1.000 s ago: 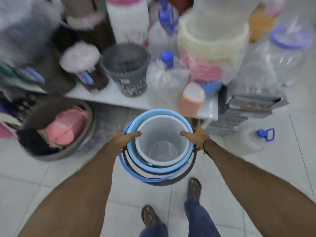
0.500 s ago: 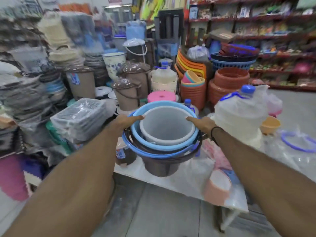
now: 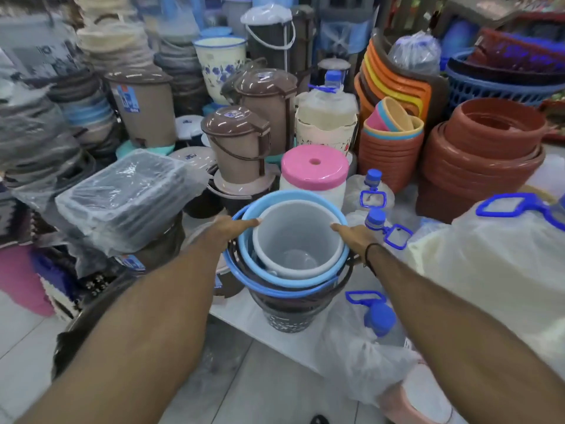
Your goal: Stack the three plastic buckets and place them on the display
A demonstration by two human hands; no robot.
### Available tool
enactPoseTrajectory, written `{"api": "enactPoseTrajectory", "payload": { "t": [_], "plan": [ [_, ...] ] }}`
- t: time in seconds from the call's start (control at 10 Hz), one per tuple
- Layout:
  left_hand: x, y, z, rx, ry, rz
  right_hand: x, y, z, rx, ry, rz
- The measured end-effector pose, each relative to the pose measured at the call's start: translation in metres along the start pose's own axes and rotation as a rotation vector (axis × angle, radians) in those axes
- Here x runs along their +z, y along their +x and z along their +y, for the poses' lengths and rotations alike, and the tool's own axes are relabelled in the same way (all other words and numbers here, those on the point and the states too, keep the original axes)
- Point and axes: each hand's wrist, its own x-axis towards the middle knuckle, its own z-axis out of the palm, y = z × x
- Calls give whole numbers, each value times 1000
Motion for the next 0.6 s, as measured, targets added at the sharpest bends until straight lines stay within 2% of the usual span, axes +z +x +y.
{"api": "enactPoseTrajectory", "payload": {
  "t": [0.1, 0.3, 0.4, 0.5, 0.6],
  "plan": [
    [28, 47, -41, -140, 21, -80, 41, 27, 32, 98, -40, -18],
    [67, 122, -103, -224, 2, -154, 81, 57, 59, 226, -137, 39],
    [72, 143, -113, -198, 42, -158, 88, 64, 59, 237, -171, 84],
    [67, 144, -96, -197, 82, -187, 95, 68, 52, 226, -189, 137],
    [59, 146, -70, -146, 119, -154, 90, 72, 37, 141, -294, 259]
  ]
}}
